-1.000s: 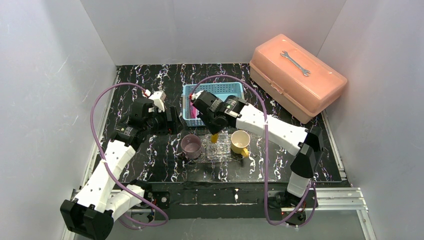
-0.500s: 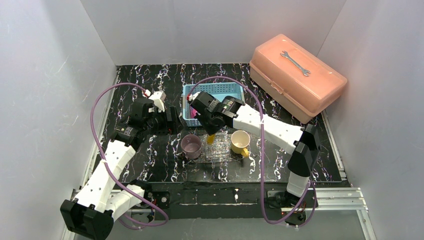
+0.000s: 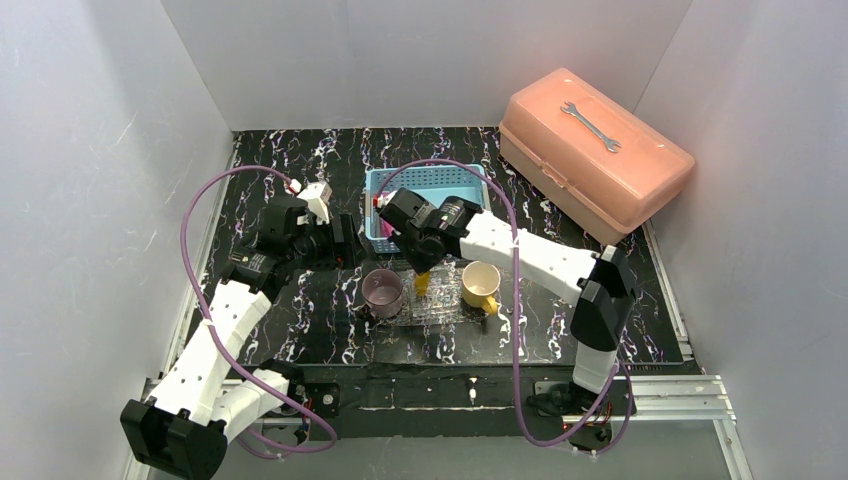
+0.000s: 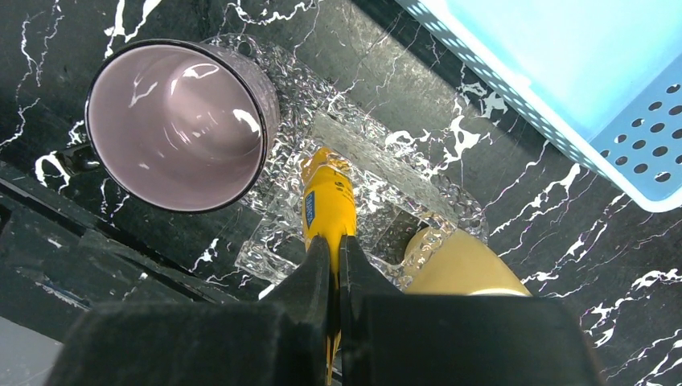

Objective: Prepare toiletry sets of a toothbrush and toothpaste on the tray

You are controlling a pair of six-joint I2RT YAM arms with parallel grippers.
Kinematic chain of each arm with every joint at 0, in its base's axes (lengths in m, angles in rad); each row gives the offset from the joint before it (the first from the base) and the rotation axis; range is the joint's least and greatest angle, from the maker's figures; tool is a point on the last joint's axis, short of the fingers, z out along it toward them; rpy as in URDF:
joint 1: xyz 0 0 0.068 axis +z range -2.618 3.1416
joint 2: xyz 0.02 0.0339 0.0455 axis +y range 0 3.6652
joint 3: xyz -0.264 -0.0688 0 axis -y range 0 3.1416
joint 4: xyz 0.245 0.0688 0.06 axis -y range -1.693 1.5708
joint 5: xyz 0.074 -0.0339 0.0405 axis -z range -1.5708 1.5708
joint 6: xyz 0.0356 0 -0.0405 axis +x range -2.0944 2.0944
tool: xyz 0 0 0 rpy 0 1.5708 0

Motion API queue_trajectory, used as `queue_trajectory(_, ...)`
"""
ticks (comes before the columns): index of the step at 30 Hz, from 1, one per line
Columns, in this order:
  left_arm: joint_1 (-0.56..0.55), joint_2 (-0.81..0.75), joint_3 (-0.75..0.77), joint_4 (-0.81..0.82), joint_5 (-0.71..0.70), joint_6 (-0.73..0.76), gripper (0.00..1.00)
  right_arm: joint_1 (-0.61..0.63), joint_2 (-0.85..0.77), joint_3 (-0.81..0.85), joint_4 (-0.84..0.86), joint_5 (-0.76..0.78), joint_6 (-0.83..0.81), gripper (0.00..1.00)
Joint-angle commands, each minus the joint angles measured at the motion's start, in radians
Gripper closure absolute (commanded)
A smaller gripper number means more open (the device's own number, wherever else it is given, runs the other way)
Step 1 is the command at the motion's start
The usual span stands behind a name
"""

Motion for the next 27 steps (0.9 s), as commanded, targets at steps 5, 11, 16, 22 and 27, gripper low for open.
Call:
queue_trajectory(5, -0.004, -0.026, -0.009, -0.006, -0.014, 0.015, 0.16, -0.006, 0.016, -0.019, 0.035, -0.009, 0.004, 0.99)
queue_trajectory(11, -0.004, -0.027, -0.010, -0.008, -0.014, 0.015, 0.16, -0.007, 0.019, -0.035, 0.045, -0.013, 0.008, 0.99)
queue_trajectory(16, -0.003, -0.025, -0.009, -0.008, -0.014, 0.015, 0.16, -0.009, 0.027, -0.037, 0.046, -0.017, 0.008, 0.99)
queue_trajectory(22, -0.004, -0.022, -0.008, -0.006, -0.013, 0.015, 0.16, -0.011, 0.034, -0.028, 0.048, -0.019, 0.009, 0.91)
queue_trajectory(27, -0.003, -0.017, -0.007, -0.007, -0.013, 0.015, 0.16, -0.013, 0.040, 0.018, 0.046, -0.009, 0.005, 0.74)
